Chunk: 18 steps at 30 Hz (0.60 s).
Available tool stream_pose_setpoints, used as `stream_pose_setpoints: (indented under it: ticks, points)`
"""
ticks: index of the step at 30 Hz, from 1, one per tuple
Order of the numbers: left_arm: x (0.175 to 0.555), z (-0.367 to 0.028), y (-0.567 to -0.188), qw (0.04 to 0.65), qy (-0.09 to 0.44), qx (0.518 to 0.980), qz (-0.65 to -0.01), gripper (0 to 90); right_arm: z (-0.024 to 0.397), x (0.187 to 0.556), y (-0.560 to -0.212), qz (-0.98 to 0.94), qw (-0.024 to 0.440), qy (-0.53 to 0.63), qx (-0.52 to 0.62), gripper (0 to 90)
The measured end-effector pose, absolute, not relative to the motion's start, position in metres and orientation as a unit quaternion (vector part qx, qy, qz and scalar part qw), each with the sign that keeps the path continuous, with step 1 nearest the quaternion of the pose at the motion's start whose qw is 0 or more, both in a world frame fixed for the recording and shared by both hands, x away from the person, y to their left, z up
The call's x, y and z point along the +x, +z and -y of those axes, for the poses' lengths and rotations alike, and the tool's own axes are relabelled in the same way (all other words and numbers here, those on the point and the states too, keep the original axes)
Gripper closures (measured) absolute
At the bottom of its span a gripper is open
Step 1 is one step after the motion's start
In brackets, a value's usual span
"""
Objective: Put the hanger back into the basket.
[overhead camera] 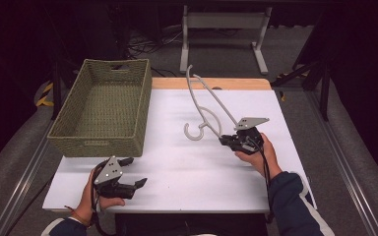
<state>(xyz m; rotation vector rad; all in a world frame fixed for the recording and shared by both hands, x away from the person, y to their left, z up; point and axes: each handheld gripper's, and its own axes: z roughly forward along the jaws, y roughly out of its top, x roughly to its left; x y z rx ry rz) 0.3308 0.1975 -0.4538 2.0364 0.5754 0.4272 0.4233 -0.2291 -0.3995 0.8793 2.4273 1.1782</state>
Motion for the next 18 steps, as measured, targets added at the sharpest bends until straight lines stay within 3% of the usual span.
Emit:
stream_pose_setpoints:
  ticks: [13, 18]
  points:
    - [0.344, -0.169, -0.44, 0.499, 0.183, 0.82, -0.214, 28.9, 0.219, 0.407, -0.387, -0.81, 0.158, 0.492, 0.276, 82.0]
    - [0.348, -0.144, -0.425, 0.526, 0.188, 0.809, -0.181, 39.6, 0.209, 0.398, -0.384, -0.799, 0.153, 0.52, 0.26, 82.0]
